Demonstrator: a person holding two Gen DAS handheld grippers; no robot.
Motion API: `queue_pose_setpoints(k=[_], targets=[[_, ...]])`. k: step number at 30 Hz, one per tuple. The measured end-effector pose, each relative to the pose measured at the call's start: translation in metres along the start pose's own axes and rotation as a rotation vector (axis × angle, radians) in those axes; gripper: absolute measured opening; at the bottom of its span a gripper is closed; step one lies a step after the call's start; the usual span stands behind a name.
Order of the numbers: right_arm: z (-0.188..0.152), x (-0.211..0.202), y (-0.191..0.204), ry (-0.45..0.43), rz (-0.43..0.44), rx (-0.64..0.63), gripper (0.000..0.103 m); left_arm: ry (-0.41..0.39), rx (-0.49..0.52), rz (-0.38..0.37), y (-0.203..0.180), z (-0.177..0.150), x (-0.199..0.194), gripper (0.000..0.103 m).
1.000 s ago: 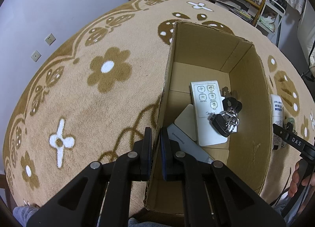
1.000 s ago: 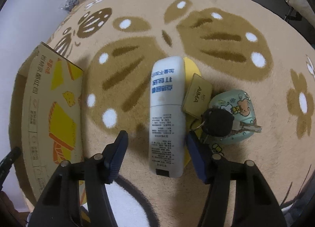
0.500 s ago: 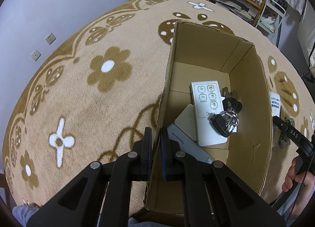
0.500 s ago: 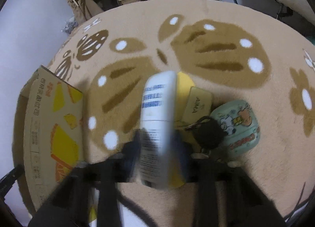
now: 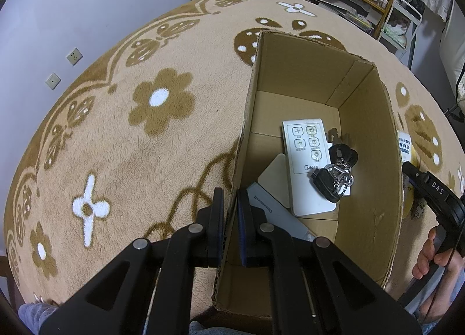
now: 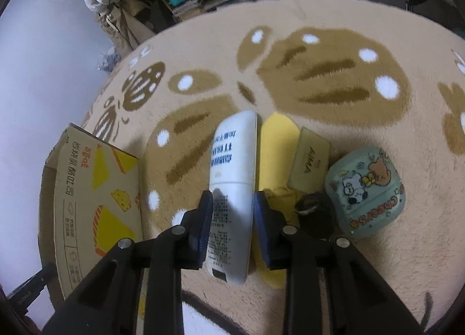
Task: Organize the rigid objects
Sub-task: 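Reposition the right tool around the white bottle beside the yellow item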
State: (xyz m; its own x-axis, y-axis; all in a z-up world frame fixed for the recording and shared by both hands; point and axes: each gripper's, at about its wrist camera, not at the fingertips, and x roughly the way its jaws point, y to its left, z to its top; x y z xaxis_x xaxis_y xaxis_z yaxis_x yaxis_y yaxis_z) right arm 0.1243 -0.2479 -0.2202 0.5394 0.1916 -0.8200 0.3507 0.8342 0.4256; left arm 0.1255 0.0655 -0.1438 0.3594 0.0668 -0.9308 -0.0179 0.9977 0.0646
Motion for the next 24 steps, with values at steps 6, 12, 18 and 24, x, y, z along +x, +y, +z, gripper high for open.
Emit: queue_pose_setpoints(k=[6,12,18,24], targets=[[-0.002,0.007,0.002,0.032,-0.002,-0.014,0.033,0.000,0.001,0.000,0.000,0.000,0.000,0.008],[-0.001,0.014,0.009,0.044,-0.015,-0.039,0.039,0.000,0.000,0.000,0.000,0.000,0.000,0.009],[-0.005,0.029,0.027,0.065,-0.092,-0.125,0.048,0.000,0.001,0.001,0.000,0.000,0.000,0.009],[-0.015,0.034,0.044,0.034,-0.206,-0.247,0.047,-0.001,0.005,0.006,0.000,0.000,0.001,0.009]])
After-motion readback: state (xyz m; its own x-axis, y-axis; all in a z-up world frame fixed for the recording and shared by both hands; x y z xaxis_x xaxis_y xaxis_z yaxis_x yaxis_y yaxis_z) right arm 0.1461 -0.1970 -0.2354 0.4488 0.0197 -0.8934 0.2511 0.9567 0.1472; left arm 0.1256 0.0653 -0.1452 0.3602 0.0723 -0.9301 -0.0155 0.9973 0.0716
